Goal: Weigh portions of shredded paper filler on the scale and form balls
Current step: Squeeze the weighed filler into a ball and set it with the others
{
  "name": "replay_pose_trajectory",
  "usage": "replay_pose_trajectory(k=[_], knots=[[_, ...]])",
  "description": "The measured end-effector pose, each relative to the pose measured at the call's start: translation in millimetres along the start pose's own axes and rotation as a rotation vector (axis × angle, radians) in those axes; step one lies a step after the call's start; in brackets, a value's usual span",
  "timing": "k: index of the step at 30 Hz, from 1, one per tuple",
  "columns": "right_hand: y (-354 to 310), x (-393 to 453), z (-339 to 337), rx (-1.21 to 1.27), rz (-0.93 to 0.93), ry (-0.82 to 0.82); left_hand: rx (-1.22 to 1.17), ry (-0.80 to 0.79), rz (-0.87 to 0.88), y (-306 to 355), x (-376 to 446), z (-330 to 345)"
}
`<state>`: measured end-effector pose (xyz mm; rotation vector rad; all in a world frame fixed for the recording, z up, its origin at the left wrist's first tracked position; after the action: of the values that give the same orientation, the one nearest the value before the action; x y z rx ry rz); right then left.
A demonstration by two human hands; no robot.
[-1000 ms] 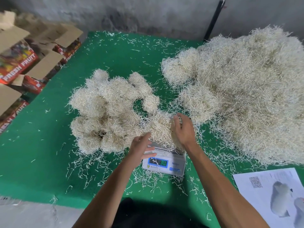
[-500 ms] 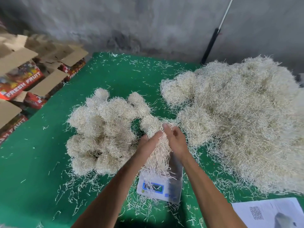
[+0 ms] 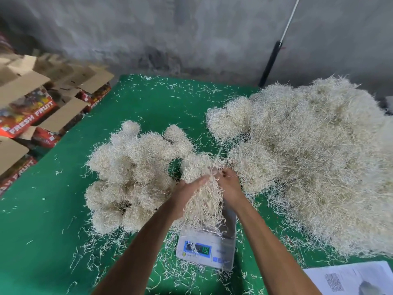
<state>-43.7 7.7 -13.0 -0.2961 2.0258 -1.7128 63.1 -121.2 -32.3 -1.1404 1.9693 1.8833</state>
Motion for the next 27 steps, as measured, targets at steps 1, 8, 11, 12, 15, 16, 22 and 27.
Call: replay_pose_trajectory(k=[1, 8, 11, 12, 15, 16, 22, 27], knots=[[-4, -1, -5, -0.015, -0.012, 0.023, 0.0, -0.032, 0.004, -5, 0, -2], [-6, 22, -55, 0.241, 0.06, 0.185, -0.063, -0.203, 0.138, 2, -9, -15], [8, 22, -44, 0.353, 0.15, 0.225, -0.155, -0.185, 0.143, 6, -14, -20], [12, 22, -45, 0.4, 0.196, 0.269, -0.174, -0.213, 0.146, 9, -17, -20], [16, 22, -58, 0.535, 0.294, 0.391, -0.174, -0.271, 0.22, 18, -27, -16], [14, 20, -61, 0.564, 0.291, 0.43, -0.176, -0.245, 0.221, 17, -28, -15], [7, 6, -20, 0.196, 0.253, 0.074, -0.373, -0.223, 0.151, 1, -16, -29], [24, 9, -121, 0.431, 0.314, 0.482, -0.64, -0.011, 0.054, -23, -9, -95]])
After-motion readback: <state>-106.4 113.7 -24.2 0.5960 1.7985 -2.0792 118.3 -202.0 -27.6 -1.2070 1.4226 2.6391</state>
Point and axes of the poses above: each hand's wrist, its own x-axis towards the middle knuckle, its own z-axis out of the palm, y = z × x, the point moved 9 cm from there along x, towards the middle knuckle, and after that the axes turned 1 degree about x, right-handed, at the moved point
